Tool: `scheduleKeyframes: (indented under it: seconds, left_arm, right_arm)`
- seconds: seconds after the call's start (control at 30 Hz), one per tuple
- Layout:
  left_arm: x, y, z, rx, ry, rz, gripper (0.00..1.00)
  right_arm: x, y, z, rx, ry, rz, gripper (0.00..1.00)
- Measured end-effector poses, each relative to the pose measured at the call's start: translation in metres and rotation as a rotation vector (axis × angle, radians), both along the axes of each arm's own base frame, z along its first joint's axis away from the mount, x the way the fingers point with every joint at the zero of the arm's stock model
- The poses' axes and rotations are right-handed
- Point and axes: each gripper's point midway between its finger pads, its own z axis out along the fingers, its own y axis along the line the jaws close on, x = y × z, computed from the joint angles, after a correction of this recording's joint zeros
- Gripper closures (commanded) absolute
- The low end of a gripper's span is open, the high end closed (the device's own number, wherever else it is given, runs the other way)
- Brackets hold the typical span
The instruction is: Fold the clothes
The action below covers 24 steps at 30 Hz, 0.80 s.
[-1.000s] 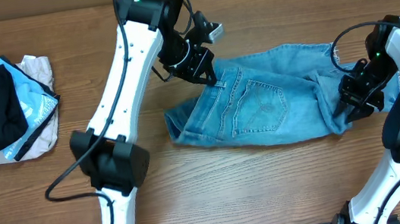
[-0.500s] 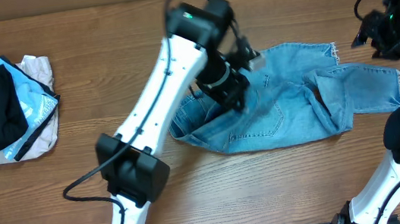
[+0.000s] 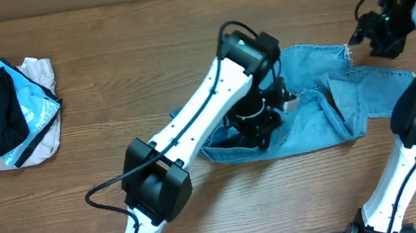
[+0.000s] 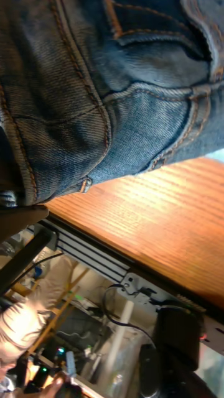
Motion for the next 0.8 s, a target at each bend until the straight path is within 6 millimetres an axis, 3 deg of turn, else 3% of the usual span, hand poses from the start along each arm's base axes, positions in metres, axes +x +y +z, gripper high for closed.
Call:
scheduleKeyframes:
  seconds: [0.17, 0.5, 0.8]
  left_arm:
    - [-0.008, -0.005, 0.0, 0.005, -0.001, -0.024, 0.96]
    - [-0.009, -0.005, 0.0, 0.01, 0.001, -0.016, 0.96]
    - [-0.009, -0.006, 0.0, 0.011, 0.002, -0.012, 0.96]
  right_arm:
    - [0.01, 0.01, -0.03, -0.013, 0.02, 0.031, 0.33]
    - [0.031, 0.014, -0.043, -0.126, -0.017, 0.077, 0.32]
    - [0.038, 0.015, -0.072, -0.148, -0.001, 0.097, 0.36]
